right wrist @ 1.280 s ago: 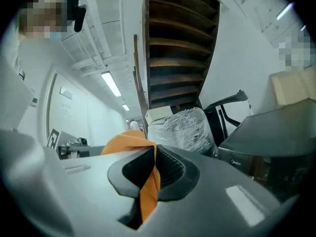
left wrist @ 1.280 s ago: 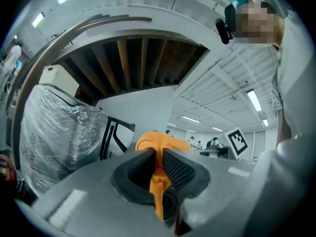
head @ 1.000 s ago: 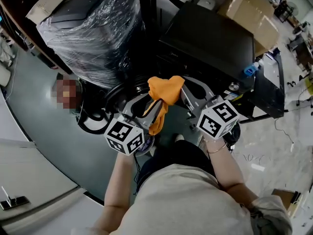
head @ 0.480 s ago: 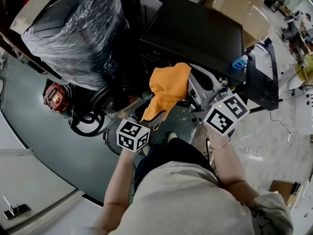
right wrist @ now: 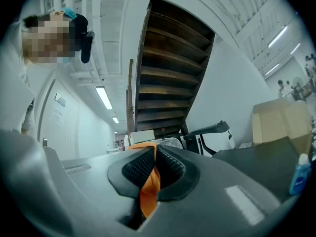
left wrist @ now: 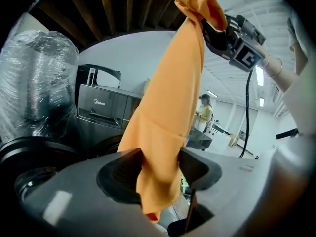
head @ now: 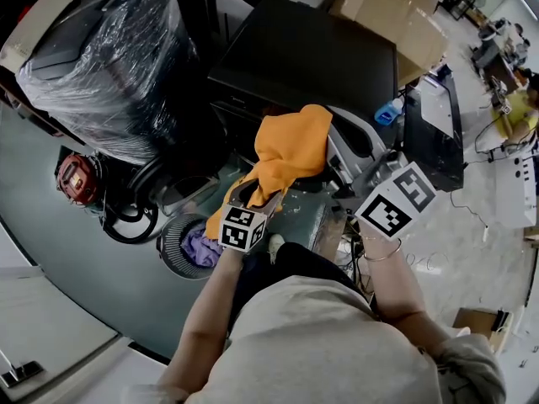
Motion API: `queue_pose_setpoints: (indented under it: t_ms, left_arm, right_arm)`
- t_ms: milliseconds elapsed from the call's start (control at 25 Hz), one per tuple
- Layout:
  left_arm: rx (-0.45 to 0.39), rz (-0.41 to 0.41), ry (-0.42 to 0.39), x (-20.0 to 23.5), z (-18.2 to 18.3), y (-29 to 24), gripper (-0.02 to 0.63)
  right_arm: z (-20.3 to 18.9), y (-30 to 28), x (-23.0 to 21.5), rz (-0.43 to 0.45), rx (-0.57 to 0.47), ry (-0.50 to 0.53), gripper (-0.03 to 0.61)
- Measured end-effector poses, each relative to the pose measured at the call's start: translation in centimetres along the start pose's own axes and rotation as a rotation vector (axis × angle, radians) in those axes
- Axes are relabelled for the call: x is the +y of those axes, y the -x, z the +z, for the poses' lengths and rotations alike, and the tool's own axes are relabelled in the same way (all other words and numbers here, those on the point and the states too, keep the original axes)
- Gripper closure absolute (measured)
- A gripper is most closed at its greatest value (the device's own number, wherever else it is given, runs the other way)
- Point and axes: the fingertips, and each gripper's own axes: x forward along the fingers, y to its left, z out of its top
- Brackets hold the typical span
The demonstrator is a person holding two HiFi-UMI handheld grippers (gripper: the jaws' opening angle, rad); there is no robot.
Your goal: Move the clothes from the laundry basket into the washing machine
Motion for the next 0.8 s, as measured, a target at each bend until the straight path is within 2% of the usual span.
queue_pose_setpoints:
  t_ms: [40,120,160,480,640,800]
  left_arm:
    - [-0.01,0.018,0.003,0.1,0.2,-0.5,0.383]
    - [-0.02,0.044,0.003,0.3,0.6,-1.0,0.542]
    - [-0.019,0.05,0.004,0.3,0.7,-1.2,0.592]
    - [-0.045,0.115,0.068,0.8,2.1,0.5,0.592]
    - [-0.085,0.156,0.088,0.5,4.2,2.1,0.592]
    - [-0.139,0.17,0.093,0.5,7.1,3.5,0.592]
  right_arm:
    - [0.1,0.3,-0.5,0.0,0.001,0.006,0.549]
    - [0.1,0.8,-1.7,-0.003,0.006,0.013,0.549]
    - [0.0,1.2,-2.4,-0.007,0.009,0.012,0.549]
    - [-2.0,3.6,-6.4,-0.023,0.027,-0.022,0.549]
    - [-4.6,4.3,-7.4,-0.035,0.116,0.016,0.548]
    - [-8.9,4.9,-8.2,-0.057,0.242,-0.004,0.547]
